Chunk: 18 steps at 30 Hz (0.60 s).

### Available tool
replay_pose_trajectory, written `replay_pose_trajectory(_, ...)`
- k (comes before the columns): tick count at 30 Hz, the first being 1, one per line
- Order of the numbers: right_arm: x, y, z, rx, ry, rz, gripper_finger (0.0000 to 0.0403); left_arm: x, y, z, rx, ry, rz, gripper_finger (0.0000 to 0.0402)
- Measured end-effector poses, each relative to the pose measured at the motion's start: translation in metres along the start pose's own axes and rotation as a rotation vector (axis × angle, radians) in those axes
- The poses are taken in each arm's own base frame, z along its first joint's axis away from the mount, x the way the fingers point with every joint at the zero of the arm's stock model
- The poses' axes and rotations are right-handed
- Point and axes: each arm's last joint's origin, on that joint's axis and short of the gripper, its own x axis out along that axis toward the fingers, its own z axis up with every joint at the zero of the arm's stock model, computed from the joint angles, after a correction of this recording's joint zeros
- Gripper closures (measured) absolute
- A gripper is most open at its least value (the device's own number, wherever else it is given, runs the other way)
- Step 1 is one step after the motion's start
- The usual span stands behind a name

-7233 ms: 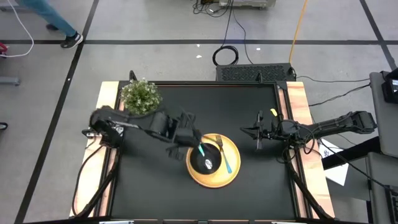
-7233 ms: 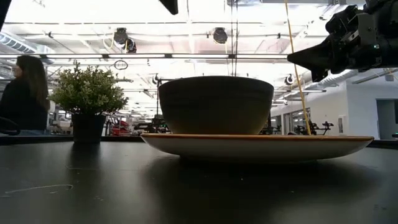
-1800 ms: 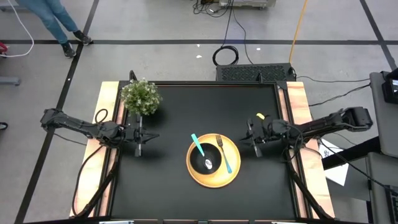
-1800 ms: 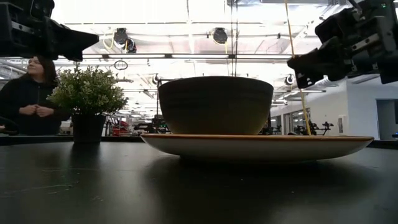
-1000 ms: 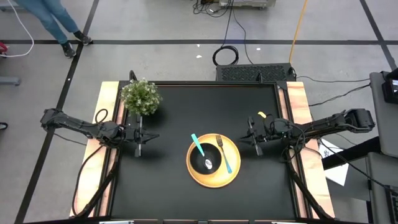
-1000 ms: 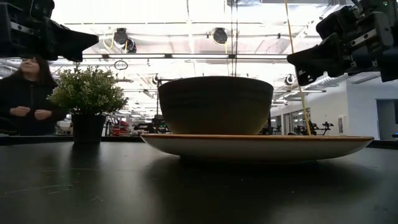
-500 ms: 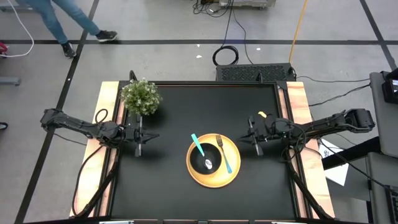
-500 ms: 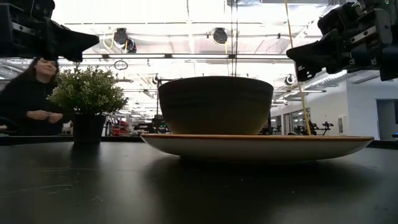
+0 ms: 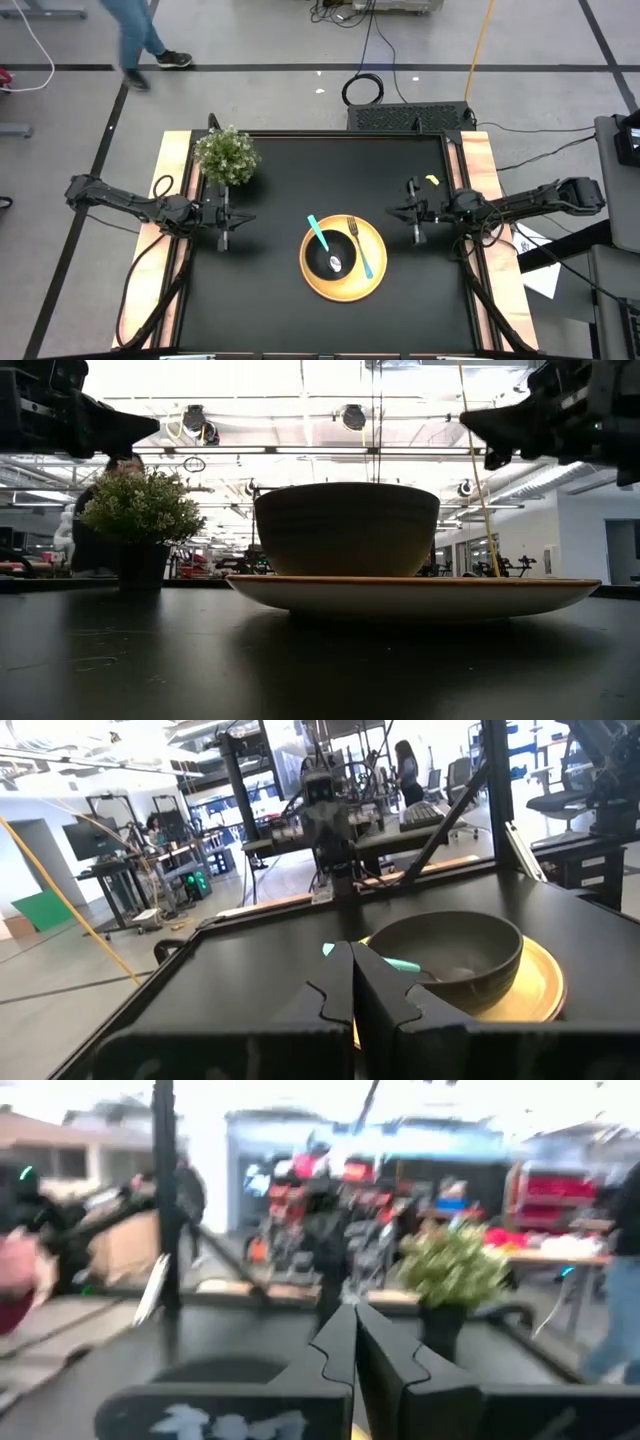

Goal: Set table place
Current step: Return to Home Position

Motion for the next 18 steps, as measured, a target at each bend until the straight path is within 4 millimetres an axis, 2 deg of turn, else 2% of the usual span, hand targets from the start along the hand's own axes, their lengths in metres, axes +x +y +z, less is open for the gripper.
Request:
replay_pose_trajectory(14, -0.015, 0.004, 0.026, -0.071, -0.177, 0.000, 0.0403, 0.000, -0.001, -0.002, -0.028, 0.022, -0.021, 0.0401)
replay_pose_trajectory(18, -0.021, 0.003, 0.031, -0.094, -0.202, -0.071, 0.0403, 0.000, -0.001, -0.002, -0.030, 0.021, -0.026, 0.0401)
